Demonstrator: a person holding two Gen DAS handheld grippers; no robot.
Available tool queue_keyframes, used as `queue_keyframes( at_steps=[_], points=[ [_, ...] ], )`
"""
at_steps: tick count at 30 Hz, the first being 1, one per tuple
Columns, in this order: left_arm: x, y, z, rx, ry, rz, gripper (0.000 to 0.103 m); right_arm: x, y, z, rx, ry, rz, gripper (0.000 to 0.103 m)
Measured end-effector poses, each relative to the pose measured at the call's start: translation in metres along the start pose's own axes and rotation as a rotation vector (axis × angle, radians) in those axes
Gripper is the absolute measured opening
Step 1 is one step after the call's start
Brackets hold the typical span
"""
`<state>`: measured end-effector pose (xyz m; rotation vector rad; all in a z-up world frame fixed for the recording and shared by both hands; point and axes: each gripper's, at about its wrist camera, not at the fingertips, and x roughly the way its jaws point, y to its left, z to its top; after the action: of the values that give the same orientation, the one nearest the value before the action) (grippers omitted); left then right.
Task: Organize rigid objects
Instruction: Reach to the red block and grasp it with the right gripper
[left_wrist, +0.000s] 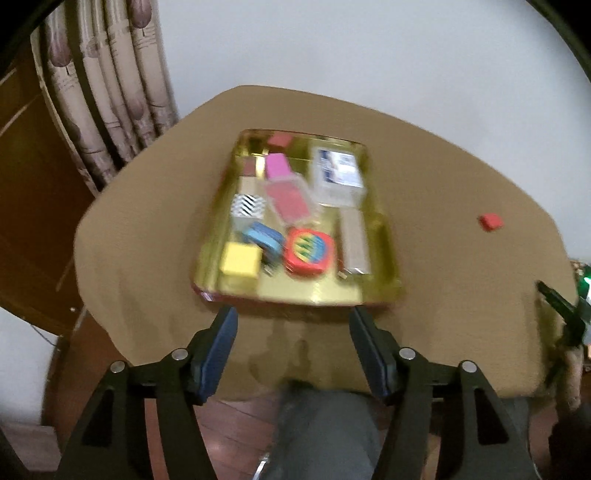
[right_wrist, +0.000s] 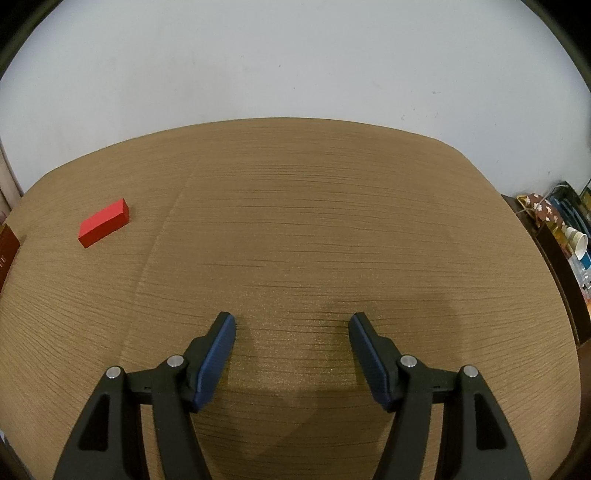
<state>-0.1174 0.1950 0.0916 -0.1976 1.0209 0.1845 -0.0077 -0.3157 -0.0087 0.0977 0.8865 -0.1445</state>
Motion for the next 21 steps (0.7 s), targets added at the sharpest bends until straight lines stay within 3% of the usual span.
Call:
queue_keyframes(
  at_steps=[2, 4, 9, 11, 16, 21],
  points=[
    [-0.003, -0.007, -0.014, 0.003, -0.002, -0.026, 0.062, -0.004, 0.008, 0.001, -0.018, -0.005, -0.004, 0.066],
    [-0.002, -0.01, -0.029, -0.002, -0.006, -0.042, 0.062, -0.009, 0.02, 0.003, -0.045, -0.004, 0.105, 0.066],
    [0.005, -0.016, -0.058, 0.028, -0.024, -0.004, 0.062, -0.028, 0.101, 0.027, -0.332, -0.03, 0.229, 0.066],
    [0.011, -0.017, -0.062, 0.038, -0.007, 0.004, 0.062, -0.028, 0.133, 0.043, -0.411, -0.036, 0.239, 0.066],
    [0.024, -0.012, -0.063, 0.01, 0.025, -0.015, 0.062, -0.004, 0.17, 0.076, -0.457, 0.01, 0.25, 0.067],
    [0.029, -0.011, -0.062, 0.011, 0.024, -0.006, 0.062, 0.023, 0.183, 0.093, -0.39, 0.072, 0.273, 0.067]
  ],
)
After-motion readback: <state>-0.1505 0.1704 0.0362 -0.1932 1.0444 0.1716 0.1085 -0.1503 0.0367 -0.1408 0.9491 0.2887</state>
